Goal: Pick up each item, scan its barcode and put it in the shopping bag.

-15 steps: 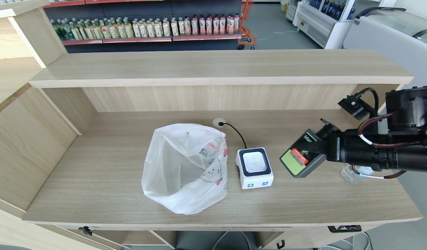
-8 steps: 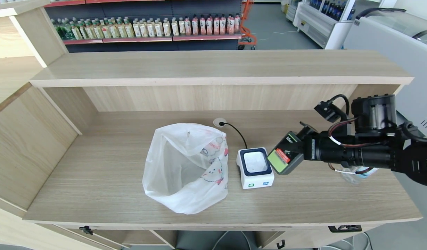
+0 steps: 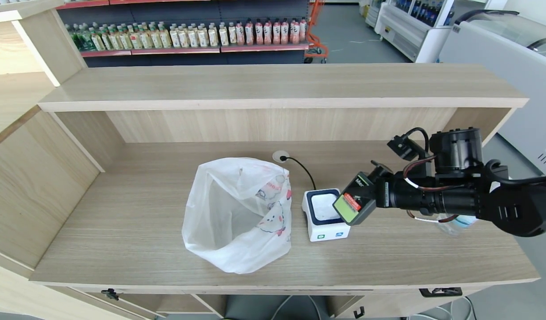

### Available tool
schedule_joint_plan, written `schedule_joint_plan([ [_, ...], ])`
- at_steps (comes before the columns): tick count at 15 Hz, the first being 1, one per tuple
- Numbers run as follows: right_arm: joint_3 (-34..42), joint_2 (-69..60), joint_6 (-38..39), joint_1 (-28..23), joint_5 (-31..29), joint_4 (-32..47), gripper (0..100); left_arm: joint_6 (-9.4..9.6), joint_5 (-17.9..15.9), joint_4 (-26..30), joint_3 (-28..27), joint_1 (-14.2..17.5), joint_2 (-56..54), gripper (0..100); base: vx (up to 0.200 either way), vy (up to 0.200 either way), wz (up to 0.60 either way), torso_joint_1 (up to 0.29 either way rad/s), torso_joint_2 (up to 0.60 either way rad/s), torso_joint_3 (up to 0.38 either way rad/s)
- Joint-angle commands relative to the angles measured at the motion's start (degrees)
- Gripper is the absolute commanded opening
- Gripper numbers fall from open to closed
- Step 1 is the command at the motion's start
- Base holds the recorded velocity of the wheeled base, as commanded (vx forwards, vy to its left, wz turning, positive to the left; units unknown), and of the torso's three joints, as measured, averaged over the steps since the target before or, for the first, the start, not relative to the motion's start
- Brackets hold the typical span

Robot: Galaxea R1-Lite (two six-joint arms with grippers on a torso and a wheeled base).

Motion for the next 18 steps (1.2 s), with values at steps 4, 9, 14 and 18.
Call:
schedule_joint_plan([
  [4,-0.8,2.8,0.0,1.1,0.8,-0.8,0,0.00,0.0,0.0,0.0,0.0,0.0,100,0.000,0.000,0.00,0.000,0.00,0.000],
  [9,-1.9,7.4,0.2,1.7,0.9,-5.7,0,0.00,0.0,0.0,0.0,0.0,0.0,100,0.000,0.000,0.00,0.000,0.00,0.000],
  [14,-3.6,9.3,0.3,2.7,1.4,-5.8,0,0.00,0.0,0.0,0.0,0.0,0.0,100,0.000,0.000,0.00,0.000,0.00,0.000],
  [18,-6.7,11.2,0.4,2.8,2.1,-5.8,0,0.00,0.0,0.0,0.0,0.0,0.0,100,0.000,0.000,0.00,0.000,0.00,0.000],
])
